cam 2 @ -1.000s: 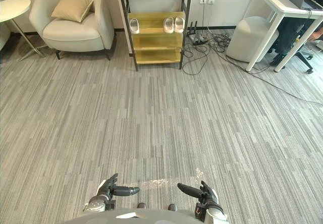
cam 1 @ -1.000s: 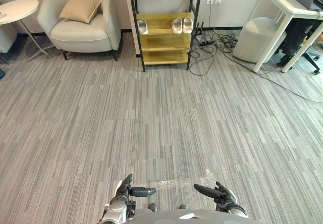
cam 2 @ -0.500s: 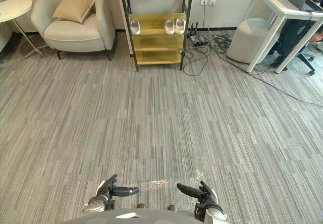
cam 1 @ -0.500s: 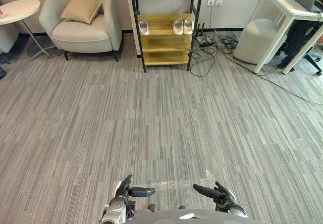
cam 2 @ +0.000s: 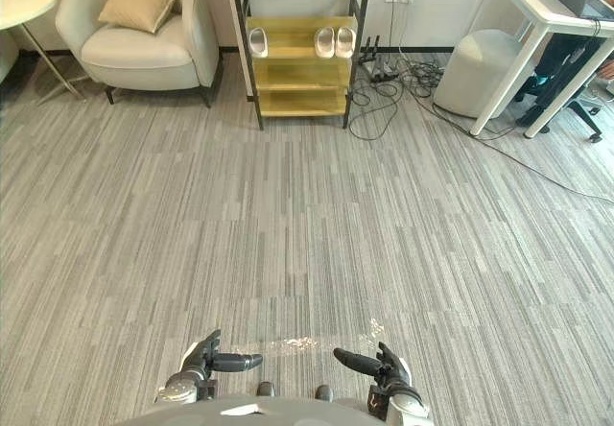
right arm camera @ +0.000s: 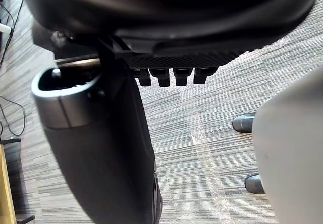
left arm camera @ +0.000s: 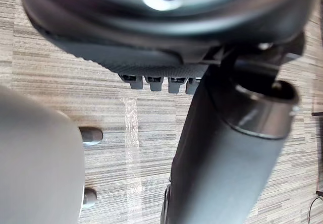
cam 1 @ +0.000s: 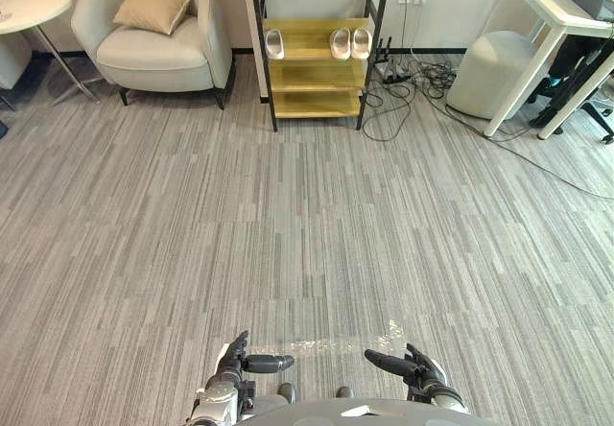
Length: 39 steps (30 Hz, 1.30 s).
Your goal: Organize the slippers on the shoe rack
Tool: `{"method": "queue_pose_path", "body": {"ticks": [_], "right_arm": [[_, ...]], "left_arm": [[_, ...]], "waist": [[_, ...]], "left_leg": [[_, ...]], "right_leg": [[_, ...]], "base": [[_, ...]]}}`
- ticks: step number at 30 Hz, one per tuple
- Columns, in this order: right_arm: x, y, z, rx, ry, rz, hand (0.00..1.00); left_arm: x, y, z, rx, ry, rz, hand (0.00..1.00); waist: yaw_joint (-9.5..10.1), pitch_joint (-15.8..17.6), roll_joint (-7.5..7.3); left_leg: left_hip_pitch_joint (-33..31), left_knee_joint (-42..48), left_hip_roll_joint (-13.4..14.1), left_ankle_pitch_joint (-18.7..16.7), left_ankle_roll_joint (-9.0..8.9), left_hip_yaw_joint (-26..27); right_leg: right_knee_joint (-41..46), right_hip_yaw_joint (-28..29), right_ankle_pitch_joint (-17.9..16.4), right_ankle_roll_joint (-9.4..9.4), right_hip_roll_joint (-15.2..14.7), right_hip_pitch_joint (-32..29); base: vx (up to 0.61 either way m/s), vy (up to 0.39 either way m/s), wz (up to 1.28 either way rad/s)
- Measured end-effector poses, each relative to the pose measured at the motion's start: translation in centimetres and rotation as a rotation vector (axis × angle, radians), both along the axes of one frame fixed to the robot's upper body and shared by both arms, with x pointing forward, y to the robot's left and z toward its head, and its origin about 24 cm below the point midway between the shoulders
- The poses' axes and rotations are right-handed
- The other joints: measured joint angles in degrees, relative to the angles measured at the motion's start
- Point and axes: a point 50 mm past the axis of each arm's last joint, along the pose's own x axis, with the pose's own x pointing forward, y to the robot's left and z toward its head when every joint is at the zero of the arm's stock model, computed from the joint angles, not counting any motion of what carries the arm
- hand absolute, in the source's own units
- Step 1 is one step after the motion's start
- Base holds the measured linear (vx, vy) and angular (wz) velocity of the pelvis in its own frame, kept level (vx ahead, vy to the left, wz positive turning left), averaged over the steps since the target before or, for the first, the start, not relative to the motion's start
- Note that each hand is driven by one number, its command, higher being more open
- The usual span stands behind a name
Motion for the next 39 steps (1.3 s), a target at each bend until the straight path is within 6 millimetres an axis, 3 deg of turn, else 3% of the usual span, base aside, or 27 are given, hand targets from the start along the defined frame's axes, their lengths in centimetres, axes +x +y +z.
{"method": "queue_pose_path", "body": {"ticks": [1,2,4,5,7,11,12,14,15,16,18,19,20,21,23,24,26,28,29,30,31,32,33,36,37,38,39], "right_arm": [[0.0,0.0,0.0,0.0,0.0,0.0,1.0],[0.2,0.0,0.1,-0.003,-0.011,0.008,1.0],[0.3,0.3,0.2,0.004,-0.019,0.01,1.0],[0.4,0.2,0.2,0.007,-0.026,0.002,1.0],[0.5,-0.3,0.3,-0.008,-0.027,-0.009,1.0],[0.8,-0.5,0.4,-0.016,-0.028,0.0,1.0],[1.0,-0.5,0.4,-0.017,-0.032,0.003,1.0],[1.1,-0.6,0.4,-0.022,-0.034,0.006,1.0],[1.2,-0.5,0.5,-0.023,-0.035,0.014,1.0],[1.8,0.3,0.5,-0.011,-0.046,0.051,1.0],[2.0,0.8,0.6,0.004,-0.052,0.059,1.0],[2.0,1.0,0.5,0.009,-0.053,0.061,1.0],[2.2,1.1,0.6,0.016,-0.061,0.065,1.0],[2.3,1.2,0.7,0.019,-0.068,0.067,1.0],[2.8,1.4,0.9,0.021,-0.094,0.083,1.0],[3.4,1.3,1.2,0.016,-0.121,0.097,1.0],[4.3,1.3,1.7,0.011,-0.167,0.103,1.0],[4.8,1.2,2.0,0.009,-0.195,0.108,1.0],[5.5,1.3,2.3,0.012,-0.223,0.116,1.0],[5.6,1.3,2.4,0.012,-0.225,0.117,1.0],[5.8,1.4,2.4,0.014,-0.227,0.119,1.0],[5.8,1.4,2.4,0.014,-0.225,0.119,1.0],[5.8,0.8,2.4,-0.005,-0.212,0.124,1.0],[5.5,-0.3,2.2,-0.023,-0.181,0.103,1.0],[5.1,-0.8,2.0,-0.026,-0.156,0.08,1.0],[4.8,-1.0,1.9,-0.03,-0.145,0.078,1.0],[4.0,-1.4,1.7,-0.035,-0.126,0.069,1.0]], "left_arm": [[0.0,0.0,0.0,0.0,0.0,0.0,1.0],[0.0,0.0,0.0,0.0,-0.003,0.001,1.0],[0.3,0.4,0.2,0.007,-0.018,0.001,1.0],[1.3,0.5,0.8,-0.002,-0.074,0.041,1.0],[1.8,0.4,1.0,-0.005,-0.09,0.045,1.0],[2.7,0.1,1.4,-0.007,-0.132,0.034,1.0],[2.8,0.0,1.4,-0.005,-0.133,0.026,1.0],[2.5,-0.6,1.2,-0.014,-0.123,0.021,1.0],[2.5,-0.7,1.2,-0.019,-0.124,0.024,1.0],[3.0,-0.3,1.4,-0.015,-0.139,0.036,1.0],[3.2,0.0,1.5,-0.008,-0.141,0.035,1.0],[3.0,0.1,1.4,-0.01,-0.134,0.052,1.0],[2.7,0.3,1.3,-0.004,-0.122,0.056,1.0],[2.6,0.4,1.3,-0.003,-0.118,0.057,1.0],[2.2,0.3,1.1,-0.007,-0.105,0.058,1.0],[1.9,0.2,1.0,-0.007,-0.095,0.056,1.0],[1.5,0.3,0.8,-0.01,-0.077,0.064,1.0],[1.3,0.1,0.6,-0.016,-0.069,0.067,1.0],[1.6,-0.1,0.7,-0.022,-0.074,0.063,1.0],[1.6,-0.2,0.7,-0.023,-0.074,0.062,1.0],[1.6,-0.4,0.7,-0.026,-0.071,0.047,1.0],[1.5,-0.5,0.6,-0.026,-0.069,0.041,1.0],[1.5,-1.0,0.5,-0.036,-0.06,0.034,1.0],[1.4,-1.8,0.3,-0.058,-0.053,0.044,1.0],[1.6,-1.8,0.4,-0.077,-0.064,0.071,1.0],[1.7,-1.8,0.5,-0.085,-0.07,0.089,1.0],[2.0,-1.8,0.6,-0.098,-0.091,0.131,1.0]], "waist": [[0.0,0.0,0.0],[-0.07,0.6,0.05],[-0.08,0.9,-0.6],[0.22,2.0,-0.43],[0.44,2.6,0.25],[1.79,3.2,-0.1],[1.95,3.4,0.07],[2.21,3.1,1.76],[2.88,2.9,2.03],[2.88,3.6,0.71],[2.97,3.7,-0.08],[3.49,3.9,-0.73],[3.47,3.7,-1.08],[3.36,3.8,-1.14],[3.16,3.8,-1.08],[2.69,3.9,-0.93],[1.19,4.5,-0.19],[0.42,4.6,0.02],[-0.2,4.7,0.3],[-0.3,4.8,0.32],[-0.91,4.8,0.3],[-0.99,4.7,0.22],[-0.83,5.4,1.72],[-1.1,5.2,4.23],[-1.19,5.5,5.0],[-1.24,5.7,5.2],[-1.04,6.4,5.54]], "left_leg": [[0.0,0.1,0.0,0.0,0.02,0.0],[-1.4,6.4,1.1,-3.1,-1.67,0.8],[-4.7,14.9,1.6,-3.9,-2.97,1.9],[-13.4,35.2,4.9,-3.5,-3.68,5.9],[-16.9,41.6,6.9,-6.7,-2.55,8.7],[-21.3,27.2,4.0,-6.3,-2.26,11.7],[-21.3,16.7,1.7,-2.1,-1.98,11.3],[-20.4,4.2,0.8,5.7,-1.97,9.4],[-19.8,3.6,0.6,10.5,-0.06,9.2],[-20.8,6.8,-0.6,8.8,3.65,9.3],[-21.0,11.3,-1.1,5.3,4.78,9.7],[-17.9,13.4,-1.7,1.7,5.74,10.6],[-15.0,14.1,-2.2,-0.8,6.25,10.9],[-13.8,14.1,-2.3,-1.8,6.41,10.9],[-8.8,14.0,-2.5,-5.1,6.72,10.9],[-4.6,12.4,-2.5,-6.8,6.62,10.6],[1.8,9.2,-1.9,-7.7,6.14,9.5],[5.7,7.1,-0.5,-7.8,5.87,8.3],[7.2,6.1,1.1,-7.8,5.86,6.8],[7.4,6.0,1.4,-7.8,5.86,6.5],[8.7,5.0,2.3,-8.1,5.28,4.8],[9.0,4.8,2.3,-8.3,4.52,4.4],[12.6,4.4,4.2,-10.6,0.47,1.2],[10.2,11.0,6.8,-10.2,-0.09,-1.9],[5.6,22.4,8.3,-8.1,-2.48,-3.5],[3.5,27.8,8.9,-6.5,-2.86,-4.0],[-2.1,41.7,11.1,-3.3,-3.97,-4.3]], "right_leg": [[0.0,0.0,-0.1,-0.04,0.0,0.0],[3.1,-0.1,-2.8,-0.98,0.4,-0.1],[4.3,-0.2,-4.3,-1.8,0.2,0.3],[6.1,0.4,-5.7,-2.86,0.4,2.0],[5.9,1.5,-7.1,-3.84,0.1,4.6],[2.7,4.5,-8.0,-3.62,-4.2,7.5],[1.8,4.9,-8.0,-3.6,-5.6,8.1],[1.7,5.2,-8.2,-3.16,-5.4,8.5],[2.3,5.7,-8.9,-1.9,-5.6,8.5],[5.7,5.5,-9.9,-0.25,-6.9,7.3],[13.0,5.8,-10.5,0.9,-7.9,5.3],[25.6,6.6,-10.0,5.07,-8.8,2.0],[36.8,7.3,-8.0,13.67,-9.4,-1.2],[41.3,7.6,-6.9,16.26,-9.4,-2.6],[56.1,5.4,-7.0,15.26,-9.9,-8.9],[62.1,0.4,-8.9,9.99,-11.6,-13.2],[60.6,-5.7,-12.0,4.85,-11.8,-17.1],[51.8,-8.8,-13.6,2.46,-10.6,-20.9],[40.5,-8.4,-12.8,2.41,-8.5,-24.1],[39.1,-8.1,-12.4,2.56,-8.2,-24.4],[27.5,-5.7,-7.3,2.96,-6.5,-25.5],[24.7,-5.1,-5.4,2.87,-6.4,-25.2],[22.2,-4.6,5.8,0.52,-5.0,-24.0],[24.2,-6.2,0.3,-0.87,-3.3,-23.1],[22.6,-7.6,-1.2,-1.5,-2.3,-20.0],[21.5,-8.1,-1.5,-1.71,-1.9,-18.4],[18.3,-9.1,-2.0,-2.41,-0.7,-13.6]], "base": [[0.06,-0.036,-0.01],[0.05,-0.039,0.07],[0.08,-0.06,0.03],[0.26,-0.08,-0.15],[0.31,-0.034,-0.27],[0.35,0.104,-0.47],[0.5,0.224,-0.4],[0.43,0.2,-0.4],[0.34,0.136,-0.35],[0.5,0.199,-0.2],[0.49,0.171,-0.05],[0.6,0.21,-0.2],[0.41,0.146,-0.21],[0.6,0.168,-0.15],[0.47,0.081,-0.13],[0.36,0.036,-0.05],[0.45,-0.007,0.13],[0.56,-0.13,0.38],[0.57,-0.172,0.49],[0.49,-0.202,0.7],[0.42,-0.215,0.49],[0.64,-0.321,0.78],[0.52,-0.269,0.41],[0.46,-0.267,0.26],[0.35,-0.189,0.32],[0.49,-0.29,0.43],[0.39,-0.233,0.31]]}}
